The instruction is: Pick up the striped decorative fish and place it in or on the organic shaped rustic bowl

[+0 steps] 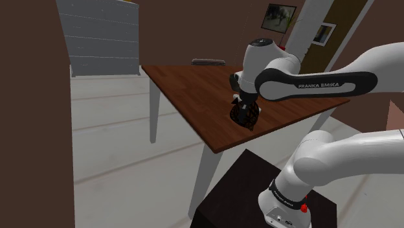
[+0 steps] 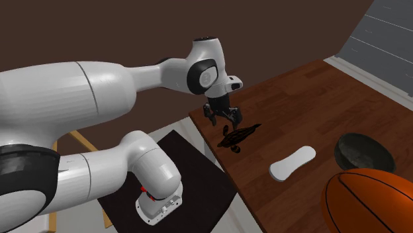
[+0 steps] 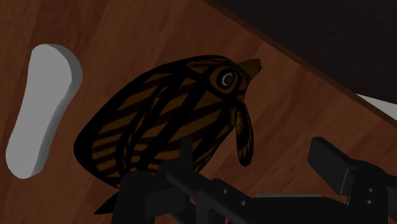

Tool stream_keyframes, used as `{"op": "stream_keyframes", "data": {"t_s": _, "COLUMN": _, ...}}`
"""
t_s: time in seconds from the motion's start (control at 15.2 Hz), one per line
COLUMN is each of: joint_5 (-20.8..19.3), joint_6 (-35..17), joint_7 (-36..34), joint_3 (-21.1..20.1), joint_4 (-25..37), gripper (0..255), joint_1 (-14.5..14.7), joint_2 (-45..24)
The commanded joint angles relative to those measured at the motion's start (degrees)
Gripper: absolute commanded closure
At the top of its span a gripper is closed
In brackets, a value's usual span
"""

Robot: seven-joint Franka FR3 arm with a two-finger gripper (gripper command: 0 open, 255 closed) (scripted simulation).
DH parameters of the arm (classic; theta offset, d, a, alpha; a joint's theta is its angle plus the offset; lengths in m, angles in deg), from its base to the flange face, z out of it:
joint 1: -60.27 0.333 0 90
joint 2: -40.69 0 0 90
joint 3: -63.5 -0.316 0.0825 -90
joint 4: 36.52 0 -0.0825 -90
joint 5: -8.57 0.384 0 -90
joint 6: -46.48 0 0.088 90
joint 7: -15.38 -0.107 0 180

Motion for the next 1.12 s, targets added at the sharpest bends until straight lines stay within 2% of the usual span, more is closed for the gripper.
{"op": "stream_keyframes", "data": {"t_s": 0.0, "joint_5": -0.02, "joint_6": -0.11, "joint_7": -0.02, "joint_3": 0.01, "joint_4": -0.08, "gripper": 0, "joint_1": -0.01, "joint_2": -0.02}}
{"op": "stream_keyframes", "data": {"t_s": 0.2, "joint_5": -0.02, "joint_6": -0.09, "joint_7": -0.02, "joint_3": 0.01, "joint_4": -0.07, "gripper": 0, "joint_1": -0.01, "joint_2": -0.02}}
{"op": "stream_keyframes", "data": {"t_s": 0.26, "joint_5": -0.02, "joint_6": -0.09, "joint_7": -0.02, "joint_3": 0.01, "joint_4": -0.07, "gripper": 255, "joint_1": -0.01, "joint_2": -0.02}}
{"op": "stream_keyframes", "data": {"t_s": 0.86, "joint_5": -0.02, "joint_6": -0.11, "joint_7": -0.02, "joint_3": 0.01, "joint_4": -0.08, "gripper": 255, "joint_1": -0.01, "joint_2": -0.02}}
{"op": "stream_keyframes", "data": {"t_s": 1.06, "joint_5": 0.3, "joint_6": 2.3, "joint_7": 0.74, "joint_3": -0.03, "joint_4": 1.91, "gripper": 255, "joint_1": 0.08, "joint_2": 0.5}}
